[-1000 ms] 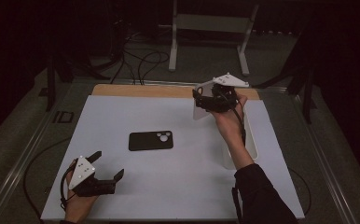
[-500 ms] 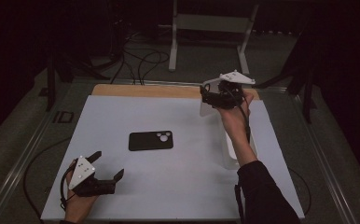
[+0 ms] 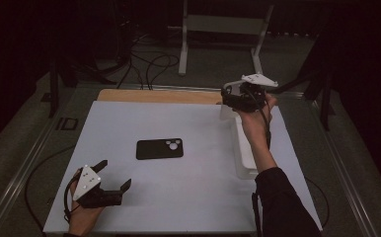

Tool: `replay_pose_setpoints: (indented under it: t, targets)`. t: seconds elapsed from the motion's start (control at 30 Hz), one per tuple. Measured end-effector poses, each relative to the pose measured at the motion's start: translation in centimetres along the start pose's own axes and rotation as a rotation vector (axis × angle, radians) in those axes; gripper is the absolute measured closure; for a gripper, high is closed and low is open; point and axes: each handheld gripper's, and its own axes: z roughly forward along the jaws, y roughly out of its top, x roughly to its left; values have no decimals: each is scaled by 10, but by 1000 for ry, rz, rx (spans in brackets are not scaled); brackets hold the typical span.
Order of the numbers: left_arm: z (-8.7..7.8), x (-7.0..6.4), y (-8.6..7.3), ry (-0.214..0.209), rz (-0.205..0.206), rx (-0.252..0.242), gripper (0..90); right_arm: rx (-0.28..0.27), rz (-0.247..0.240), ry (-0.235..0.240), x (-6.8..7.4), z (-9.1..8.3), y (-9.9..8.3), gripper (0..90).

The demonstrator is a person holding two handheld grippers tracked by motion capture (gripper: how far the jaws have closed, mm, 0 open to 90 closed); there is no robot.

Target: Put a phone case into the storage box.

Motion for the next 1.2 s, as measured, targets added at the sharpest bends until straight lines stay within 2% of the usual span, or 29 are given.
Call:
replay_pose_setpoints:
  t: [1.2]
  targets:
    - [1, 1, -1, 1, -9, 4, 0, 56, 49, -147, -49, 20, -8, 167]
